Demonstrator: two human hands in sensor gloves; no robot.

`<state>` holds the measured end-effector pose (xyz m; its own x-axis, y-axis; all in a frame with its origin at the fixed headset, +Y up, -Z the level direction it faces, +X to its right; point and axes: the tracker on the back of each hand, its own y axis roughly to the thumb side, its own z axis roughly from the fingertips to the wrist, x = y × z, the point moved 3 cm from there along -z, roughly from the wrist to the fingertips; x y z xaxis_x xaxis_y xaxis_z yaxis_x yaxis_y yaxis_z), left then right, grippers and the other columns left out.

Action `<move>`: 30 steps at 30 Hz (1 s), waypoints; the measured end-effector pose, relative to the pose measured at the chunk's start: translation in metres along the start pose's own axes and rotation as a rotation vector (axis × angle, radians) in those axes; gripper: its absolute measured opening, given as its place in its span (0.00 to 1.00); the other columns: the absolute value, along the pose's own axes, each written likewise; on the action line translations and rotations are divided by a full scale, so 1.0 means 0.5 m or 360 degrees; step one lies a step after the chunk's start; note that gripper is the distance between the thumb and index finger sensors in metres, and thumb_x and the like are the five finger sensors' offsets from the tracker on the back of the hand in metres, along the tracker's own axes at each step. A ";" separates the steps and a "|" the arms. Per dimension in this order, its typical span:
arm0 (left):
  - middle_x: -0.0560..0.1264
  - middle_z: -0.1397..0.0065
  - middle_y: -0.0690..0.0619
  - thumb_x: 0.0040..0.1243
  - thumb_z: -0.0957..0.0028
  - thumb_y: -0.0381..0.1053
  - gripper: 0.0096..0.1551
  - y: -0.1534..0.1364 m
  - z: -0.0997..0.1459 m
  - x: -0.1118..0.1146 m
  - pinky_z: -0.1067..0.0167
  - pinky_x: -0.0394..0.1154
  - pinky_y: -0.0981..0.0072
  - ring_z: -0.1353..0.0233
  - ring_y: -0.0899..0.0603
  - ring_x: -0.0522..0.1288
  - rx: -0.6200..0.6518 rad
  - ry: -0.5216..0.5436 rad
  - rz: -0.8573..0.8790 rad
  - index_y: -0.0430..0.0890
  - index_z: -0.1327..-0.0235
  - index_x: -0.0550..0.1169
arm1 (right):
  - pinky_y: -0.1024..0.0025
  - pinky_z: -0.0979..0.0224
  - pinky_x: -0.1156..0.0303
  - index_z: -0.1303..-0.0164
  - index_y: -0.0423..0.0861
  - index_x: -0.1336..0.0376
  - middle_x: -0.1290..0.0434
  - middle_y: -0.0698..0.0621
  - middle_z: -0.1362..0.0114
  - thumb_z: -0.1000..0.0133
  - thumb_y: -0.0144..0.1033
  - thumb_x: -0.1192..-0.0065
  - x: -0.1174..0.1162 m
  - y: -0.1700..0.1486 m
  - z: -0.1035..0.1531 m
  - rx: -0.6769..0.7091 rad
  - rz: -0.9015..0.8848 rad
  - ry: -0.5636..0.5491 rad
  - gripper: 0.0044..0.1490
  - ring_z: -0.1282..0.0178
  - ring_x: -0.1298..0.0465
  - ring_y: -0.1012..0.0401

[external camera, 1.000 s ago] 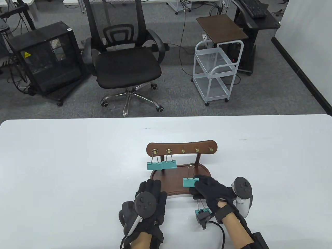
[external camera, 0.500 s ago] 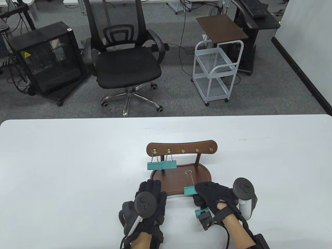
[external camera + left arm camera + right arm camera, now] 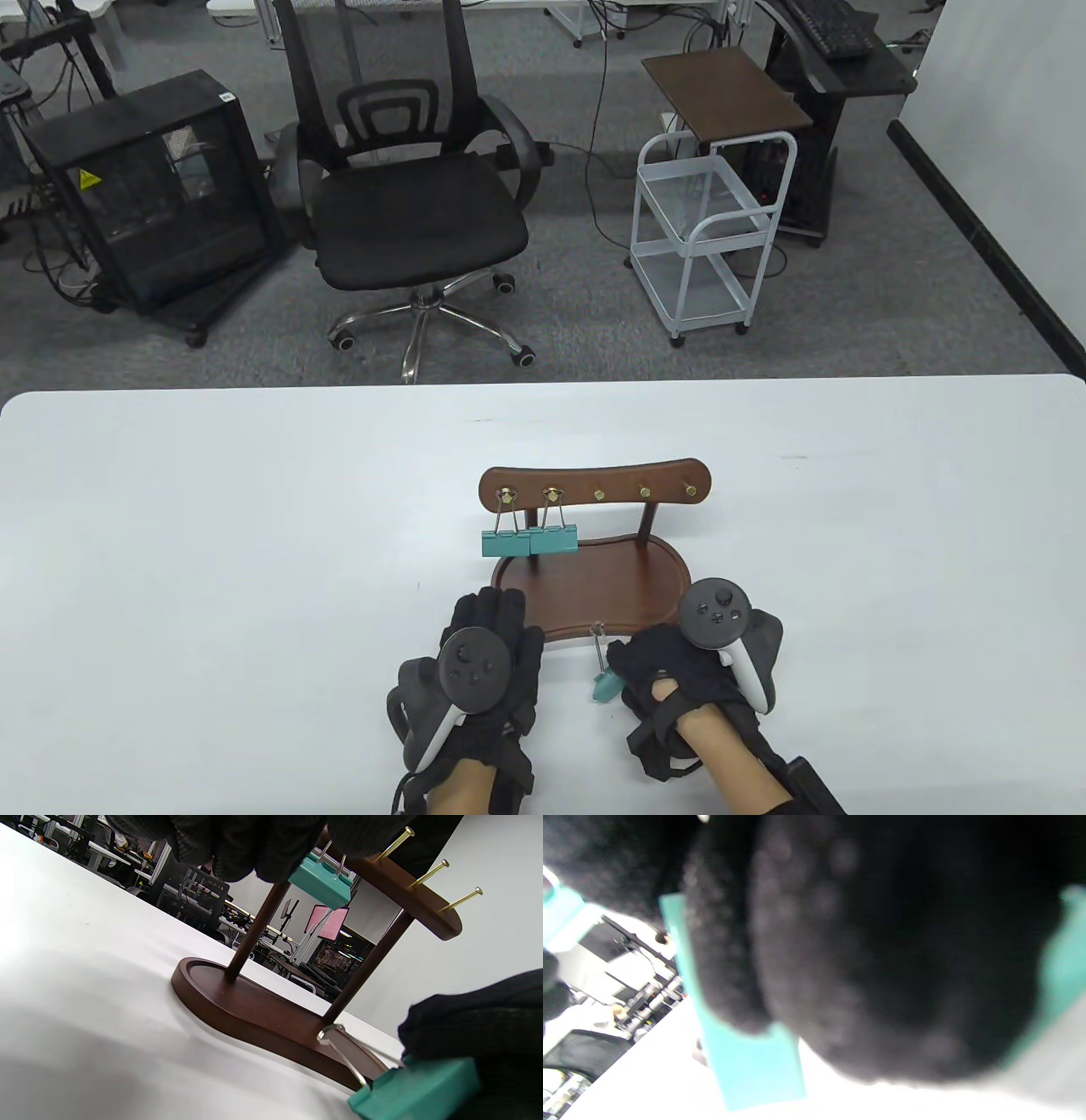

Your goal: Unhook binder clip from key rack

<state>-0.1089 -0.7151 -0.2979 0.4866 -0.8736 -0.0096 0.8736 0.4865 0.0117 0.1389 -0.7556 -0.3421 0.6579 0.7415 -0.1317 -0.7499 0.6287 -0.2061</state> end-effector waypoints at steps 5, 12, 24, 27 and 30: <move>0.64 0.15 0.49 0.47 0.42 0.63 0.36 -0.001 0.000 0.000 0.26 0.59 0.42 0.16 0.38 0.58 -0.0002 0.0001 0.0005 0.52 0.21 0.69 | 0.67 0.89 0.16 0.69 0.34 0.22 0.11 0.44 0.85 0.59 0.49 0.25 -0.013 0.013 -0.005 0.0014 0.0117 0.0013 0.29 0.91 0.12 0.55; 0.64 0.15 0.48 0.47 0.42 0.63 0.36 -0.001 -0.001 0.000 0.26 0.59 0.42 0.16 0.38 0.57 -0.0007 0.0000 0.0007 0.53 0.21 0.69 | 0.67 0.89 0.16 0.68 0.33 0.23 0.11 0.44 0.84 0.58 0.48 0.26 -0.023 0.023 -0.008 0.0029 0.0199 0.0020 0.28 0.92 0.12 0.56; 0.64 0.15 0.48 0.47 0.42 0.63 0.36 -0.002 -0.002 -0.001 0.26 0.59 0.42 0.16 0.38 0.58 -0.0010 0.0003 -0.0005 0.52 0.21 0.70 | 0.67 0.88 0.16 0.70 0.37 0.22 0.11 0.47 0.86 0.59 0.51 0.24 -0.013 0.049 -0.001 0.0130 0.0545 -0.0088 0.27 0.90 0.12 0.57; 0.64 0.15 0.48 0.48 0.42 0.63 0.36 -0.002 -0.002 -0.001 0.26 0.59 0.42 0.16 0.38 0.58 -0.0009 0.0003 -0.0008 0.52 0.21 0.70 | 0.67 0.88 0.16 0.70 0.38 0.22 0.11 0.46 0.85 0.59 0.51 0.24 -0.011 0.049 -0.002 0.0132 0.0560 -0.0093 0.27 0.90 0.12 0.57; 0.64 0.15 0.48 0.48 0.42 0.63 0.36 -0.002 -0.002 0.000 0.26 0.59 0.42 0.16 0.38 0.58 -0.0009 0.0001 -0.0012 0.52 0.21 0.70 | 0.67 0.87 0.16 0.70 0.38 0.22 0.11 0.46 0.84 0.59 0.52 0.25 -0.008 0.043 -0.003 0.0104 0.0545 -0.0071 0.27 0.89 0.12 0.56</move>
<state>-0.1099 -0.7156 -0.2988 0.4798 -0.8773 -0.0100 0.8774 0.4797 0.0062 0.1202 -0.7453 -0.3476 0.3647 0.9206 -0.1395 -0.9303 0.3542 -0.0948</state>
